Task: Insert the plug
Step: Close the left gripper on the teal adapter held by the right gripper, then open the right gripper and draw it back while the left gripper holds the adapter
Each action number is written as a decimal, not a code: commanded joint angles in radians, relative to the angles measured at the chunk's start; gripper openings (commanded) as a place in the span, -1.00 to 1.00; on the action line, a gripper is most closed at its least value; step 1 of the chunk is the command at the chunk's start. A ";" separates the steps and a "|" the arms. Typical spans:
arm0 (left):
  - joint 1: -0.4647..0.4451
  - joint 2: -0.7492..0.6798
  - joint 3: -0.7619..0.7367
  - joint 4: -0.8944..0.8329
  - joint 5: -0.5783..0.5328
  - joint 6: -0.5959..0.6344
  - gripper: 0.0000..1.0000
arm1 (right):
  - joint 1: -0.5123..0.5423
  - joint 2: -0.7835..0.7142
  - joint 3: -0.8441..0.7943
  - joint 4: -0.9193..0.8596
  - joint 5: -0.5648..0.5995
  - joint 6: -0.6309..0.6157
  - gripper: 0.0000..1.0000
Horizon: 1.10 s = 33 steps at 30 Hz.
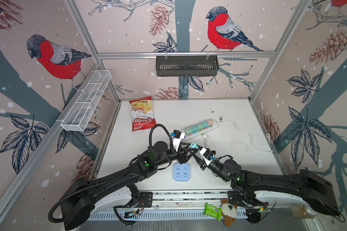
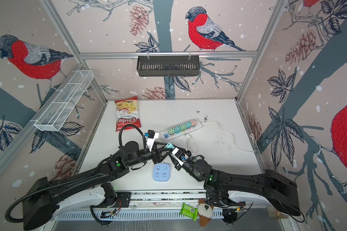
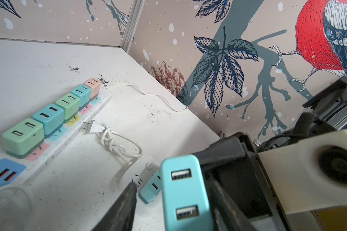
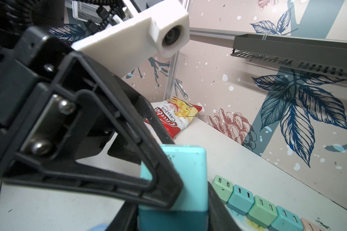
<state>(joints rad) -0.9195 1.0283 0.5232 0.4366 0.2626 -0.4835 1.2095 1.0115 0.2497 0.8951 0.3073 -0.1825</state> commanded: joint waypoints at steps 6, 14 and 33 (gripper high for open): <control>-0.002 0.009 0.014 0.061 0.005 -0.004 0.10 | 0.009 0.011 0.014 0.024 0.002 -0.011 -0.94; -0.002 0.036 0.018 0.083 0.020 0.001 -0.28 | 0.014 0.029 0.023 0.024 0.010 -0.014 -0.94; -0.002 -0.101 -0.069 -0.084 -0.338 0.438 -1.00 | 0.011 -0.063 -0.038 0.035 0.038 -0.005 0.51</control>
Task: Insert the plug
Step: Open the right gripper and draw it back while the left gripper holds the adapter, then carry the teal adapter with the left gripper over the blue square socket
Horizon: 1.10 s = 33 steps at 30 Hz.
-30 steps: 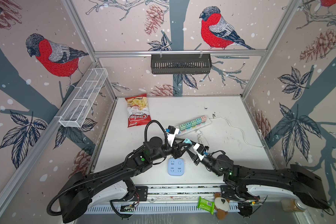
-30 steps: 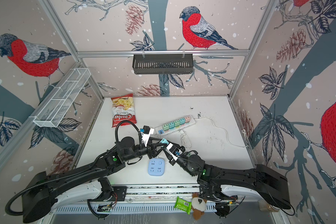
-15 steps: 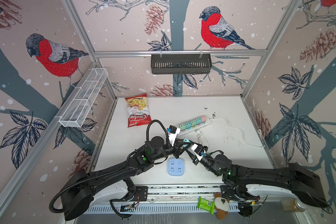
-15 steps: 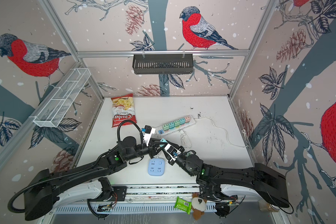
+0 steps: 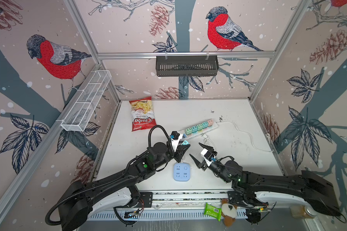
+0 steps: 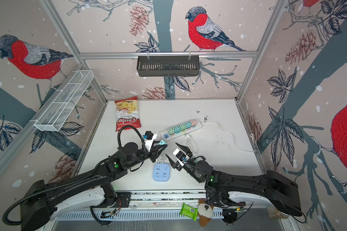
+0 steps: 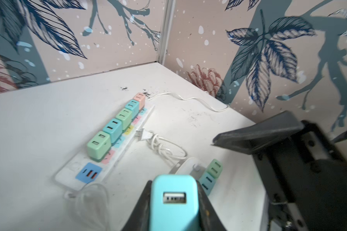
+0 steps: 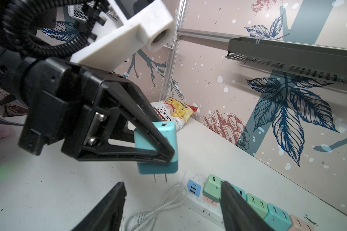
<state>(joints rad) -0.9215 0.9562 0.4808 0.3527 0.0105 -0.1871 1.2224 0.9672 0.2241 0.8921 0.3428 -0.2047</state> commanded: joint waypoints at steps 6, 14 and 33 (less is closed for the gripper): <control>0.000 -0.101 -0.120 -0.013 -0.086 0.321 -1.00 | -0.030 -0.114 -0.071 0.059 0.000 0.038 0.54; 0.000 -0.073 -0.169 0.003 0.065 0.428 -1.00 | -0.164 -0.308 -0.149 0.022 -0.036 0.146 0.56; -0.003 0.022 -0.181 -0.035 0.377 0.382 -1.00 | -0.704 -0.225 -0.077 -0.224 -0.037 0.494 0.61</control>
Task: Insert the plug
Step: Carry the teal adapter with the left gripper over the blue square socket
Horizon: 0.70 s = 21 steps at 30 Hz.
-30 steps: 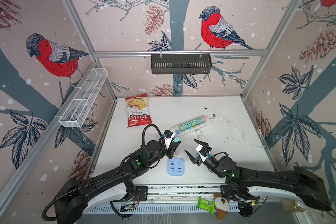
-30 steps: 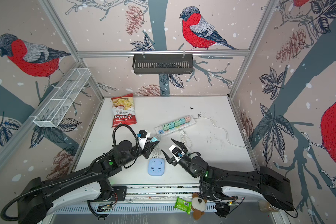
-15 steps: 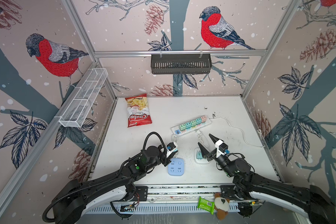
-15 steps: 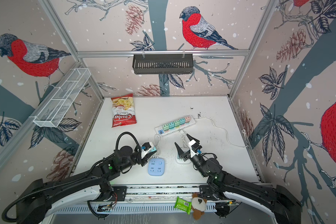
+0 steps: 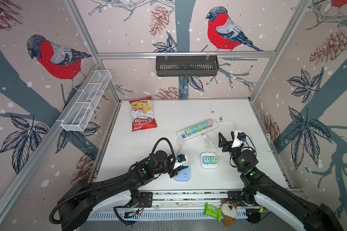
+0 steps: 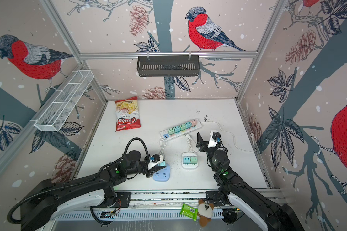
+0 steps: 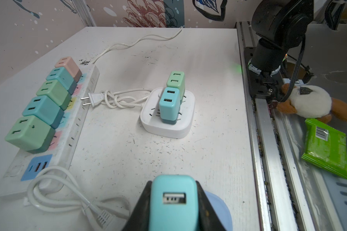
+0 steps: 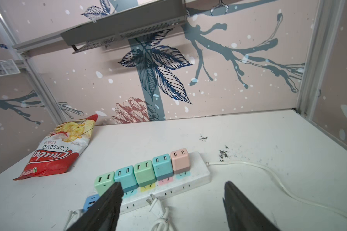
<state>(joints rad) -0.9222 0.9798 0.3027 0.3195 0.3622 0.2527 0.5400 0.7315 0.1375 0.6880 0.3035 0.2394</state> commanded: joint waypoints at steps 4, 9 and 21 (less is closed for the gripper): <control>-0.019 -0.036 -0.015 -0.016 -0.014 -0.160 -1.00 | -0.057 0.039 0.016 -0.026 0.004 0.062 0.64; -0.109 -0.040 -0.046 -0.016 -0.111 -0.239 -1.00 | -0.068 0.055 0.026 -0.032 -0.011 0.066 0.64; -0.176 0.011 -0.077 0.035 -0.224 -0.277 -1.00 | -0.091 0.004 0.002 -0.033 -0.043 0.071 0.66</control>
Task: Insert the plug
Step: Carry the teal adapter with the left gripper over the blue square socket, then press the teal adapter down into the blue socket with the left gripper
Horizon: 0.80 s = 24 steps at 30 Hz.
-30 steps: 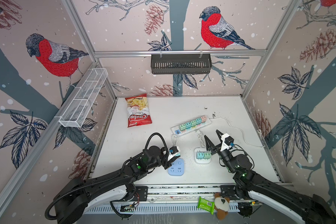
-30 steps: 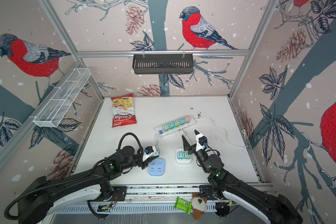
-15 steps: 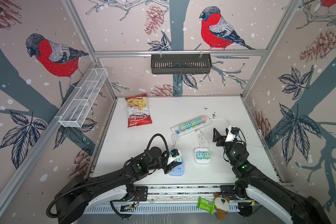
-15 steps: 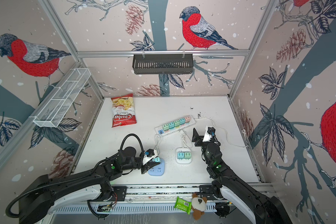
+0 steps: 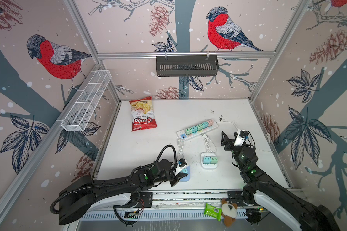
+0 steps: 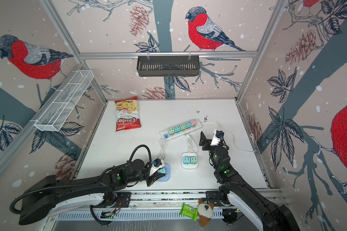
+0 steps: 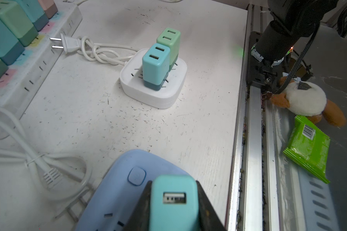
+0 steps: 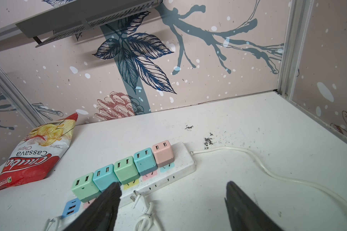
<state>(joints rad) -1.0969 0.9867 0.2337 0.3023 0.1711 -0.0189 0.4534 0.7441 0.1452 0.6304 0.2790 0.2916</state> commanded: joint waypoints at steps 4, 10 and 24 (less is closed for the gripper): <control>-0.001 0.014 -0.016 0.088 -0.014 0.003 -1.00 | -0.011 -0.015 -0.009 0.026 -0.028 0.021 0.67; -0.001 0.055 -0.012 0.130 0.003 0.017 -1.00 | -0.016 -0.015 -0.010 0.026 -0.038 0.024 0.67; -0.001 0.190 0.040 0.139 -0.021 0.026 -1.00 | -0.025 -0.019 -0.010 0.024 -0.050 0.028 0.67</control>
<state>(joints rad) -1.0973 1.1641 0.2665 0.4519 0.1566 -0.0166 0.4301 0.7269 0.1356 0.6300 0.2363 0.3138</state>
